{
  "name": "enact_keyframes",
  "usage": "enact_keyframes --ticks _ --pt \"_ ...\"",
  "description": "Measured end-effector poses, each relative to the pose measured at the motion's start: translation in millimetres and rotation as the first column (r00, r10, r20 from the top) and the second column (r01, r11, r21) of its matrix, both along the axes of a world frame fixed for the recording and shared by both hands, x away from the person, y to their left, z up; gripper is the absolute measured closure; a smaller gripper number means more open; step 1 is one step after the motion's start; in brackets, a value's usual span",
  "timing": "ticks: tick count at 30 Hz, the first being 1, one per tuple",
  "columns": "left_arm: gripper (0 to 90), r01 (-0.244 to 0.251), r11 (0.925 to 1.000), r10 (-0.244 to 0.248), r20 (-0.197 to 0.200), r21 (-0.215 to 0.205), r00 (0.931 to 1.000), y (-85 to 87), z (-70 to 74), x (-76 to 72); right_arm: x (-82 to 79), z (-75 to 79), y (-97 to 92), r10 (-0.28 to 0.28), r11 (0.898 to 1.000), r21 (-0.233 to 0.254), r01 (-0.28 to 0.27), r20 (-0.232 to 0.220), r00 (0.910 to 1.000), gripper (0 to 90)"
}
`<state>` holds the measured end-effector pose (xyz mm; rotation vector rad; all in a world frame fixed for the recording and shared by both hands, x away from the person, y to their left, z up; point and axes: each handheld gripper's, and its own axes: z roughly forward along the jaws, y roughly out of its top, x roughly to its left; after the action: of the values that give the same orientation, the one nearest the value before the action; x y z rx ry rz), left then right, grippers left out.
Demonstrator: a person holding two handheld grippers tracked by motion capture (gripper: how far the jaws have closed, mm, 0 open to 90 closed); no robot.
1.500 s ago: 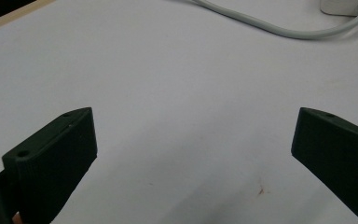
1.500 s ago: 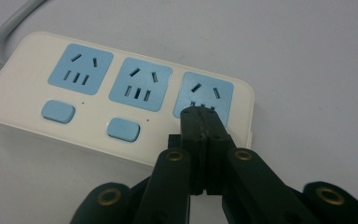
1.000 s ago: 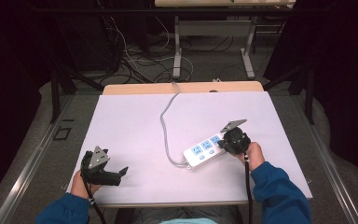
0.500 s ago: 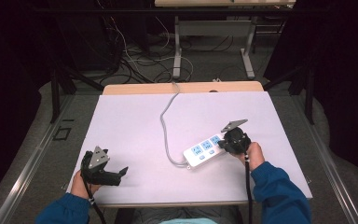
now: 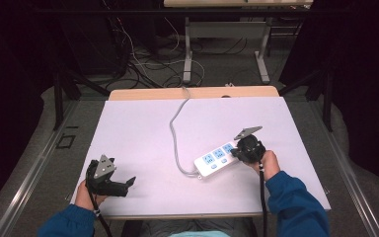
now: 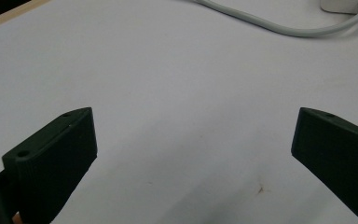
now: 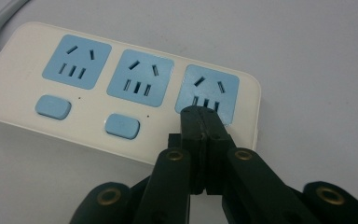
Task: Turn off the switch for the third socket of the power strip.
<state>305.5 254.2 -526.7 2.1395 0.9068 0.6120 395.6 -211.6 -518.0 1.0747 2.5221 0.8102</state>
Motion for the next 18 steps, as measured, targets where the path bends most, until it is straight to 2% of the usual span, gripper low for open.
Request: enact_keyframes --ticks 3,5,18 --pt "0.1 0.0 1.0 0.0 0.004 -0.003 1.0 -0.3 -0.5 0.2 0.3 -1.0 0.0 0.003 1.0 0.012 -0.003 0.009 1.0 90.0" --pt "0.1 -0.001 1.0 0.001 0.004 -0.001 1.0 -0.3 -0.5 0.2 0.6 -4.1 1.0 -0.004 0.999 0.051 0.002 0.027 0.9996 90.0" --pt "0.1 0.0 1.0 0.0 0.0 0.001 1.0 -0.4 -0.2 0.1 0.4 -4.7 1.1 -0.011 0.998 0.055 0.009 0.036 0.9993 90.0"
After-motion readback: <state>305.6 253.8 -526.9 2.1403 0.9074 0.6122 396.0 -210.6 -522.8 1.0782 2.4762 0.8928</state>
